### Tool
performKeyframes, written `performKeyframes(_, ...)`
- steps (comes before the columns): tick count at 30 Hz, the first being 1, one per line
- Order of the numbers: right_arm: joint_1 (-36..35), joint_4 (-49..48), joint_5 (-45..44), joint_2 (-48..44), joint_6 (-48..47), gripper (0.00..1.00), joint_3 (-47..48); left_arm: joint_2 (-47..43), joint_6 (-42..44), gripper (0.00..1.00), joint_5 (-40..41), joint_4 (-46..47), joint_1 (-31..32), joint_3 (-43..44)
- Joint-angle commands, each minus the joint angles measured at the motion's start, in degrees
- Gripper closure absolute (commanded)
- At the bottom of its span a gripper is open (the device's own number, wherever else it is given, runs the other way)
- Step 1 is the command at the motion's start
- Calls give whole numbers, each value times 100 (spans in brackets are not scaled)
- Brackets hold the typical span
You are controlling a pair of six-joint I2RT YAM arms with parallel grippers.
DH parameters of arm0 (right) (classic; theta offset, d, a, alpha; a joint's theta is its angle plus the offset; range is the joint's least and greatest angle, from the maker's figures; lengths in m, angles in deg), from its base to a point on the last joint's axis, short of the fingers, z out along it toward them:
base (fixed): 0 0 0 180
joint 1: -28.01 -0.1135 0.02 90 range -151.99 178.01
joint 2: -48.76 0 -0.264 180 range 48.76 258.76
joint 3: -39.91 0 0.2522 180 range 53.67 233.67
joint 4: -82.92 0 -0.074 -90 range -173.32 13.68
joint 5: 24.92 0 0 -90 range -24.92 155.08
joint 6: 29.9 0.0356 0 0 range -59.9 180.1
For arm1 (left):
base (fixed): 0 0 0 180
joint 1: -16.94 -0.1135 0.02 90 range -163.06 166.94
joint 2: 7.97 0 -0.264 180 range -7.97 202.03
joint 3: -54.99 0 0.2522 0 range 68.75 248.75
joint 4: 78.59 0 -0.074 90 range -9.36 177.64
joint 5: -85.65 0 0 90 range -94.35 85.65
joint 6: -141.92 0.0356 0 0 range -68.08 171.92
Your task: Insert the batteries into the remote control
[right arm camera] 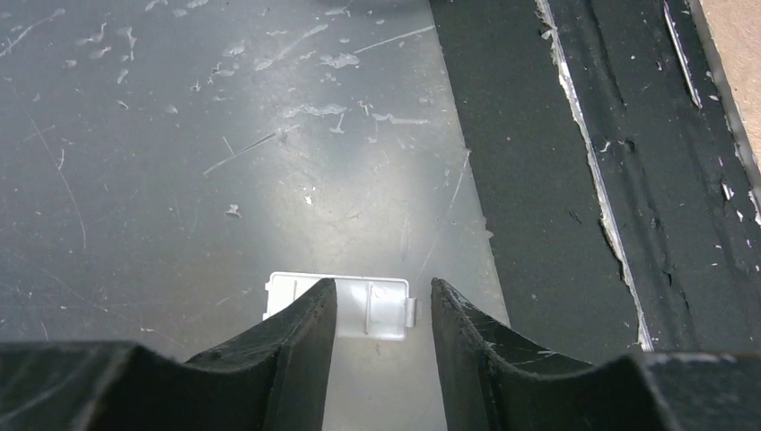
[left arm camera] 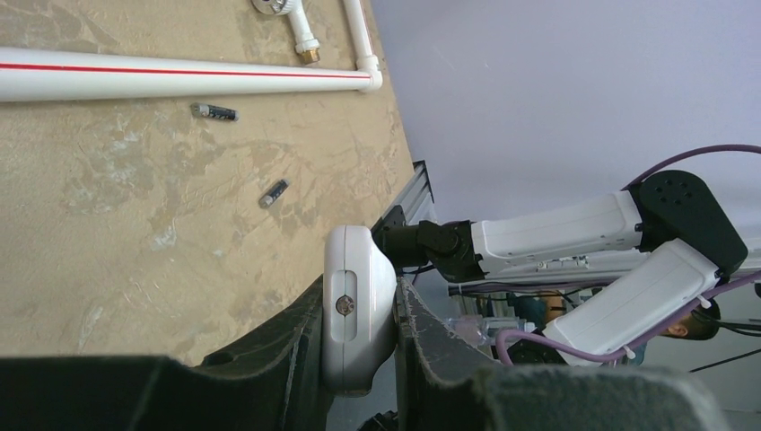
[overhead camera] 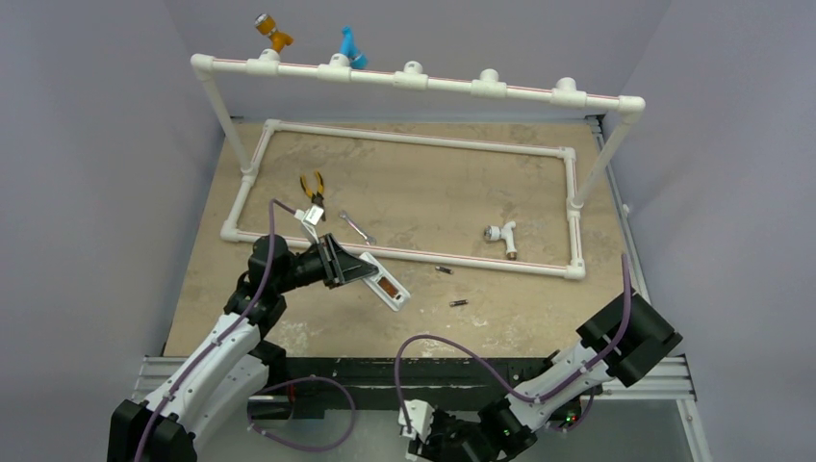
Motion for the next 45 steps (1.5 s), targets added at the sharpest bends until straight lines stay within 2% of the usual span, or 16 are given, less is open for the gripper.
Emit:
performKeyframes(1, -40, 94, -145, 110, 43, 61, 105, -78, 140, 100, -118, 189, -75, -51)
performKeyframes(9, -49, 219, -194, -129, 317, 68, -100, -47, 149, 100, -134, 236, -101, -97)
performKeyframes(12, -45, 254, -220, -284, 414, 60, -218, -32, 141, 100, -135, 269, -109, -114)
performKeyframes(15, -47, 340, -313, -462, 455, 56, -321, 3, 127, 100, -143, 316, -117, -116)
performKeyframes(31, -44, 75, -313, -510, 345, 54, -444, 64, 105, 100, -161, 407, -153, -164)
performKeyframes(45, -45, -155, -286, -464, 163, 63, -435, 76, 101, 100, -170, 421, -171, -159)
